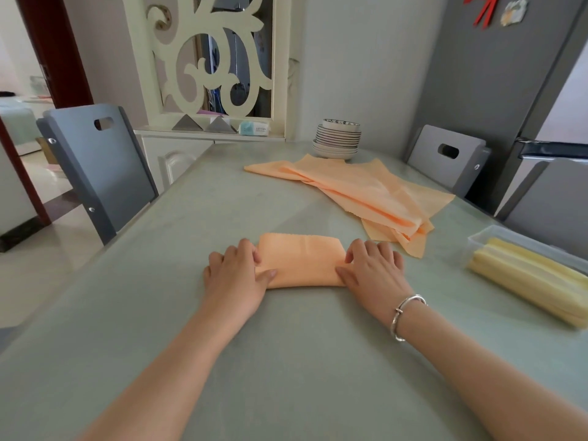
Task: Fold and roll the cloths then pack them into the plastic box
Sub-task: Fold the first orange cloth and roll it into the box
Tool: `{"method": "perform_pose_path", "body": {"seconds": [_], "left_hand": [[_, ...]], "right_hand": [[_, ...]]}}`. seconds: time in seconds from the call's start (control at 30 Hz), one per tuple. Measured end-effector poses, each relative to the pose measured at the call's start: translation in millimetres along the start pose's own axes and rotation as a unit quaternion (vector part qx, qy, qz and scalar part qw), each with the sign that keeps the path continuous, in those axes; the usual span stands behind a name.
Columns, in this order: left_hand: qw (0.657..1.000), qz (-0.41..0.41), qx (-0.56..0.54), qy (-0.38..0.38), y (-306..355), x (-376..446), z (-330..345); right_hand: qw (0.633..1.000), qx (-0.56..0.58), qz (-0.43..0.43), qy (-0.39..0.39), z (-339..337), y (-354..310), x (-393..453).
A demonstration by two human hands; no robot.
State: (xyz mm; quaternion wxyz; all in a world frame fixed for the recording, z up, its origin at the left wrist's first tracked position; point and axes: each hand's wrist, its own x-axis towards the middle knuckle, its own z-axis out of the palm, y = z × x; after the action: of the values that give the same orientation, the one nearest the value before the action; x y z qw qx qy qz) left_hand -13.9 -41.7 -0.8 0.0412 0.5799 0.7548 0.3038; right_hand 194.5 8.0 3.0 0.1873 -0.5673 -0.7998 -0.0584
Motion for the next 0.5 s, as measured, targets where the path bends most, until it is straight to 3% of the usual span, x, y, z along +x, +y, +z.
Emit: {"method": "perform_pose_path", "body": {"seconds": [0.13,0.23,0.4,0.5], "left_hand": [[0.987,0.127,0.072,0.069,5.4,-2.8,5.5],[0.969,0.22,0.097,0.061,8.9,-3.8,10.6],[0.959,0.259,0.105,0.051,4.0,-7.0,3.9],[0.964,0.246,0.102,0.002,1.8,-11.8,-1.8]], "right_hand": [[0.999,0.002,-0.031,0.01,0.0,0.9,2.7],[0.993,0.008,-0.111,0.032,-0.3,-1.0,2.6],[0.983,0.007,-0.181,0.019,-4.5,5.0,-1.8],[0.981,0.021,-0.194,0.007,-9.4,12.3,-6.9]]}}
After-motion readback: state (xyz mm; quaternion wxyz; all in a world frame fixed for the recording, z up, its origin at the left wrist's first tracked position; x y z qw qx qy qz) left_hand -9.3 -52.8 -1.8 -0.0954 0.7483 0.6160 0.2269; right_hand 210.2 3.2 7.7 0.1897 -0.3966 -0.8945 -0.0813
